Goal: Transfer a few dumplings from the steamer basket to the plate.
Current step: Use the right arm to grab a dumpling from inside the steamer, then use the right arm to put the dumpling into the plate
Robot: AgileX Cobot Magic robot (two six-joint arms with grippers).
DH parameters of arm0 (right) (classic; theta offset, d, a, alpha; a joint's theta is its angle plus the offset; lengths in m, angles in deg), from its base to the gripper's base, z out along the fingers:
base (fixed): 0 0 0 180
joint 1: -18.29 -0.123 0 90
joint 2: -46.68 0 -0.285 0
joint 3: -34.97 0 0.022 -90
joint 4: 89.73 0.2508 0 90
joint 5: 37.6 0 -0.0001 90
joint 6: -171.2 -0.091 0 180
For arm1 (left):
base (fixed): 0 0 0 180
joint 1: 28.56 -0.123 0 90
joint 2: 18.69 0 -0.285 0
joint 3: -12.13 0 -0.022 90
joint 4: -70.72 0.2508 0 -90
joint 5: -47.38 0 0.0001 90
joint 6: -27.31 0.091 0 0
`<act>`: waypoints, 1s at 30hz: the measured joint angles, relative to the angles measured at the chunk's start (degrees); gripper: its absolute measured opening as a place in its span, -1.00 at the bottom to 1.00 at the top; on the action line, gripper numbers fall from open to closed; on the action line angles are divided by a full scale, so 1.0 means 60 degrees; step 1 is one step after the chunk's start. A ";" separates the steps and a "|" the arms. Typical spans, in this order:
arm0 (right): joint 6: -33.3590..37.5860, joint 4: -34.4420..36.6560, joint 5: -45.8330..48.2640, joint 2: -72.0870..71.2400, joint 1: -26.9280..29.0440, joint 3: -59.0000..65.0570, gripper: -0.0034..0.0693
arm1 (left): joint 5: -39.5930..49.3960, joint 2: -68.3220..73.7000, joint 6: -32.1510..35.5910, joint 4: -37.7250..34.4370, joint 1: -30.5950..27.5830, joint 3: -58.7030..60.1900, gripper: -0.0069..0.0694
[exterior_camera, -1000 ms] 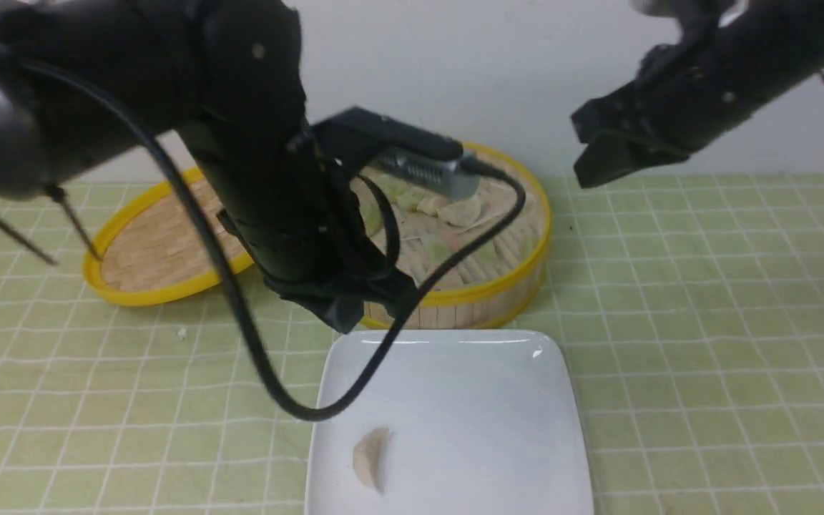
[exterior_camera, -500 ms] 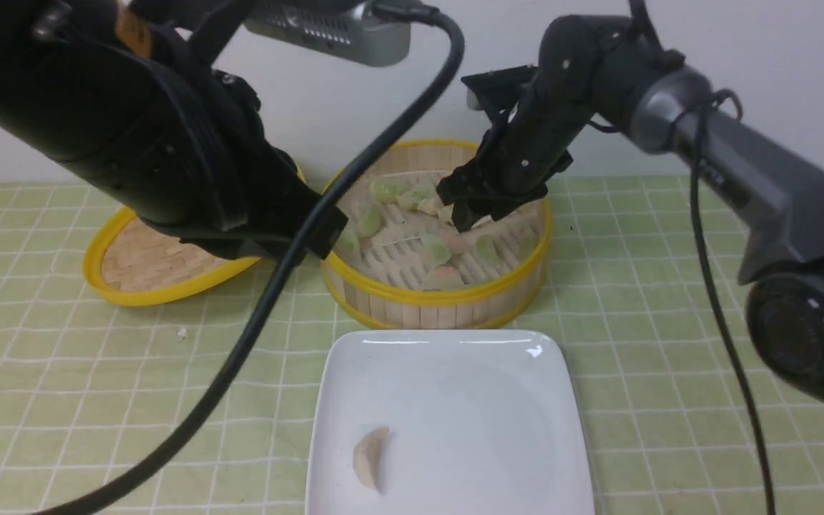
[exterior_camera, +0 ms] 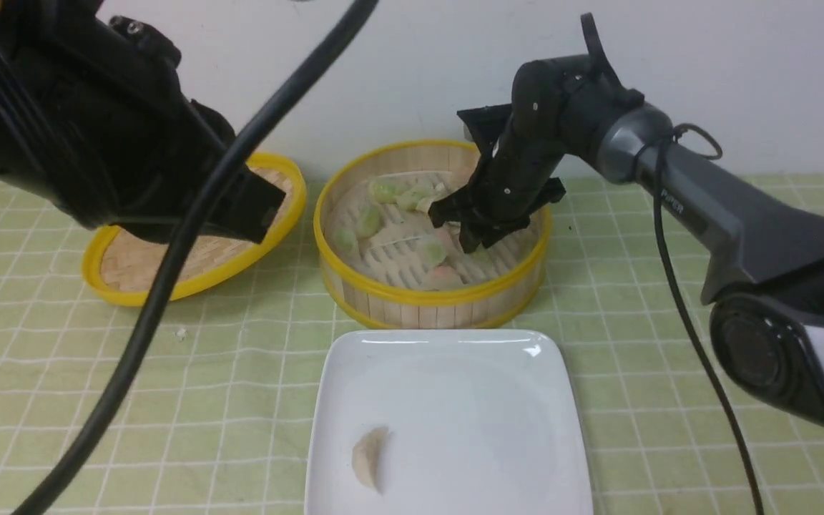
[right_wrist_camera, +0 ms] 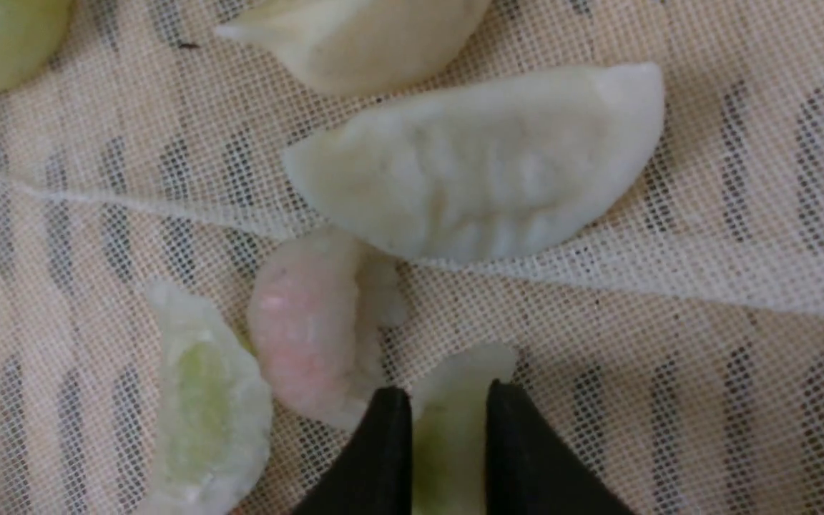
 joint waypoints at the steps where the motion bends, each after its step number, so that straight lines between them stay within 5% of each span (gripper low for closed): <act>1: 0.0000 0.0000 0.0000 -0.0076 0.0000 0.0094 -0.63 | 0.0000 -0.0021 0.0000 0.0000 0.0000 0.0000 -0.83; 19: 0.0311 -0.0110 0.0010 -0.5066 -0.0126 0.4408 -0.60 | 0.0009 -0.0154 0.0095 0.0000 0.0000 0.0000 -0.83; 30: 0.0311 0.0329 -0.1063 -0.6534 -0.2138 0.9659 -0.60 | 0.0015 -0.0154 0.0105 -0.0080 0.0000 0.0000 -0.83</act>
